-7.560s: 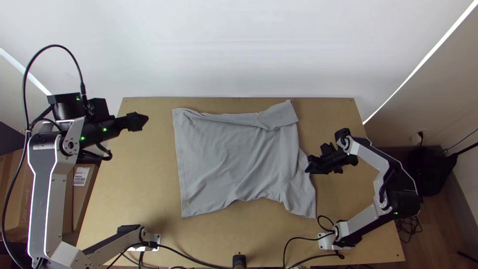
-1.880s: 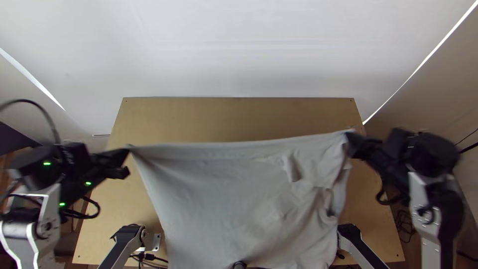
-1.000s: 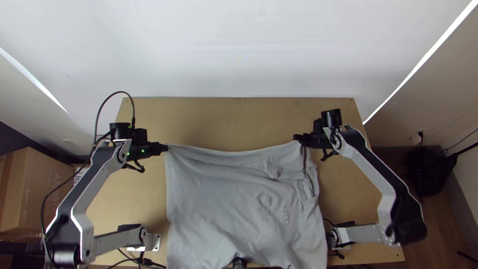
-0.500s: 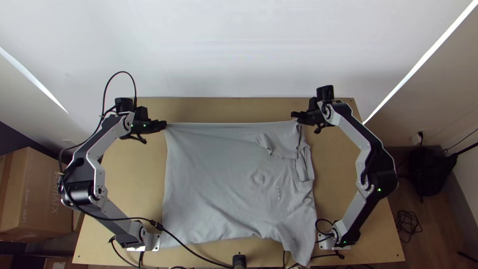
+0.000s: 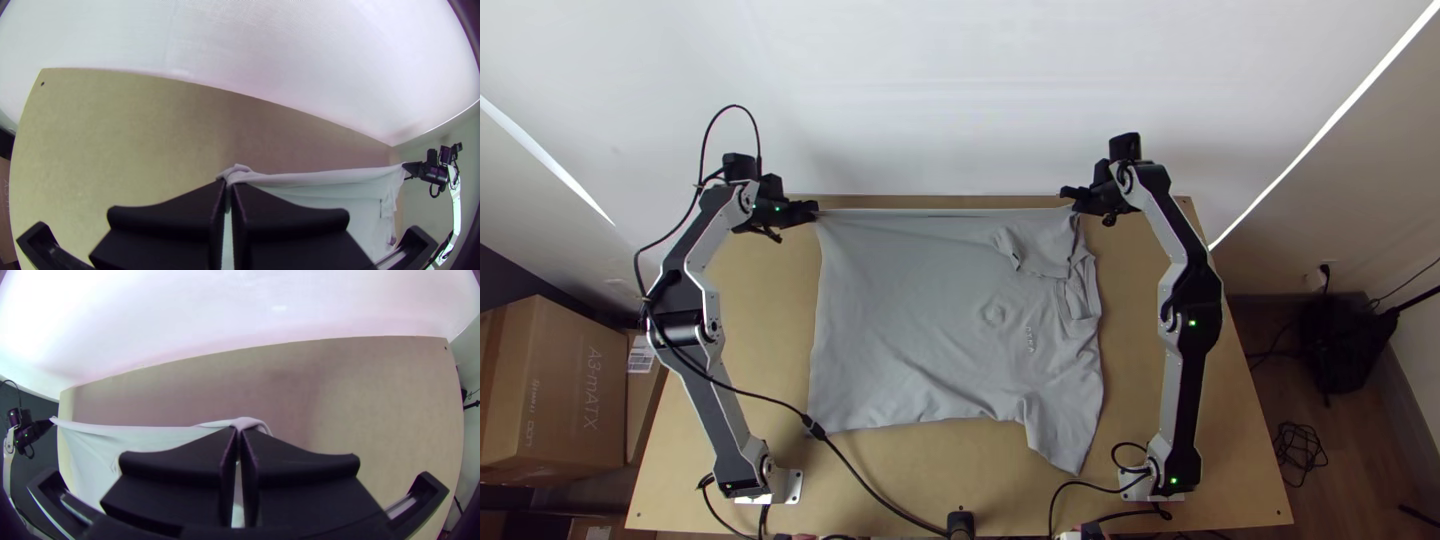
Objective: Fold the t-shirt
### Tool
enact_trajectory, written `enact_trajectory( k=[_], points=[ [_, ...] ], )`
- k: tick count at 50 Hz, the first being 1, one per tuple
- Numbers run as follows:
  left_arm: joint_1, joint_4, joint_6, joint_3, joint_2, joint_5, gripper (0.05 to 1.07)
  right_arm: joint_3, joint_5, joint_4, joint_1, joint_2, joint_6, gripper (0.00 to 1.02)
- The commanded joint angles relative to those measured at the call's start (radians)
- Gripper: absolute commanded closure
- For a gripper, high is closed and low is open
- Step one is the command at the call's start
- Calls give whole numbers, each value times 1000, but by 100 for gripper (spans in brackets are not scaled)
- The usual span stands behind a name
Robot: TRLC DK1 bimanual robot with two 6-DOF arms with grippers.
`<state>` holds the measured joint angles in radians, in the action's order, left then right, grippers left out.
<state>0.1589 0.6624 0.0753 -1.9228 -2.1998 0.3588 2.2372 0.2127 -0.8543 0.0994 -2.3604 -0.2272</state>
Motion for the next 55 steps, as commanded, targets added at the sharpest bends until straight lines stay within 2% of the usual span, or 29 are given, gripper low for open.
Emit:
enact_trajectory(
  k=[1,14,24,33,43,55],
  points=[
    [16,54,29,-137,-61,-18,105,79,-24,-14,-33,-45,-3,100],
    [1,240,47,-229,-44,12,105,48,-22,-58,-20,4,-40,100],
    [1,255,37,-122,64,78,105,21,-22,-155,-7,75,-49,100],
    [4,190,12,76,180,97,105,-33,-22,-219,-1,124,-44,100],
    [7,77,-3,346,321,98,105,-179,-24,-221,2,216,-43,100],
    [16,-27,-11,588,437,101,105,-455,-24,-103,17,357,-43,100]
  ],
)
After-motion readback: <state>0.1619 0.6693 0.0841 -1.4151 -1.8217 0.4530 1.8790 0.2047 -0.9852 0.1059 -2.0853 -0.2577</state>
